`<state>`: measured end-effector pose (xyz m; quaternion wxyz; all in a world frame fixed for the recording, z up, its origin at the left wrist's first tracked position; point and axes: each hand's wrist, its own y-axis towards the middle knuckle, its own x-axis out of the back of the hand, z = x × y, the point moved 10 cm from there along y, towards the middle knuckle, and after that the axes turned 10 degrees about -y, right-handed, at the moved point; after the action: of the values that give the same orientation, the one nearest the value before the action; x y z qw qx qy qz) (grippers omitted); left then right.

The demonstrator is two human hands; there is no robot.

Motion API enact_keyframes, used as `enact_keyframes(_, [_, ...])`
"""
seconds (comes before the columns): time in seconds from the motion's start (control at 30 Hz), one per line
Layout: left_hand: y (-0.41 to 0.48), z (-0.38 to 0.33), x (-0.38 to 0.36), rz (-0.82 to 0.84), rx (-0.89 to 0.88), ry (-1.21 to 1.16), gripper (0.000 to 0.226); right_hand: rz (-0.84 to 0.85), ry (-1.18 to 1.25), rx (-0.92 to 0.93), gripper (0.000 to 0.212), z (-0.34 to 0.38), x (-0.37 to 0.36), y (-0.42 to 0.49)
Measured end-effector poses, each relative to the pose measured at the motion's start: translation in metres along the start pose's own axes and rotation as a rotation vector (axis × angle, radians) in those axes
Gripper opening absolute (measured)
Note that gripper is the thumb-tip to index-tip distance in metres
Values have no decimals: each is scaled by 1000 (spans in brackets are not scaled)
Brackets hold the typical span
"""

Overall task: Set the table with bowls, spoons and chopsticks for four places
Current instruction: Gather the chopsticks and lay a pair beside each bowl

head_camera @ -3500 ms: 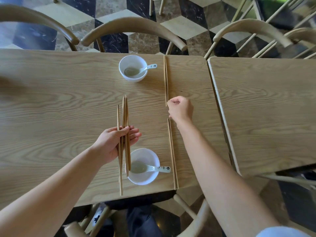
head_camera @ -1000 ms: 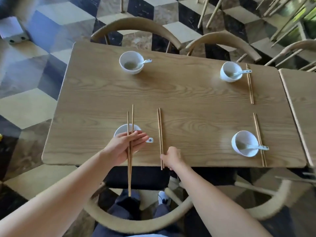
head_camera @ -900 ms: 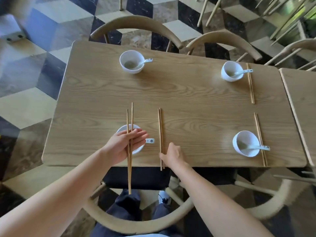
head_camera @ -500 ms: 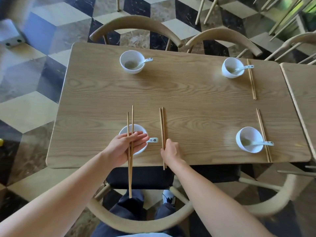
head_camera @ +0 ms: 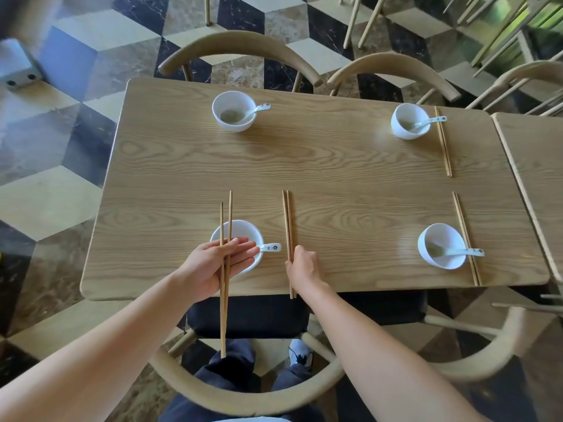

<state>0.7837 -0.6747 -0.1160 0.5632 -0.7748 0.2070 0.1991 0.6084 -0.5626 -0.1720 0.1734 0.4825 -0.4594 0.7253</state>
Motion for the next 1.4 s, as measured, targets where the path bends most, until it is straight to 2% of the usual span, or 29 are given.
enact_keyframes(0.6, [-5, -5, 11, -15, 4, 18, 26, -9, -45, -38, 11, 7, 9, 15])
enact_keyframes(0.73, [-7, 2, 9, -13, 23, 20, 26, -14, -9, -35, 22, 6, 11, 11])
enact_keyframes(1.07, [1, 9, -6, -17, 27, 54, 27, 49, 78, -53, 19, -1, 15, 3])
enact_keyframes(1.27, [4, 12, -6, -51, 19, 84, 27, 96, 136, -62, 28, -5, 13, 3])
enact_keyframes(1.4, [3, 18, -6, -63, 20, 81, 27, 100, 87, -34, 31, -3, 16, 2])
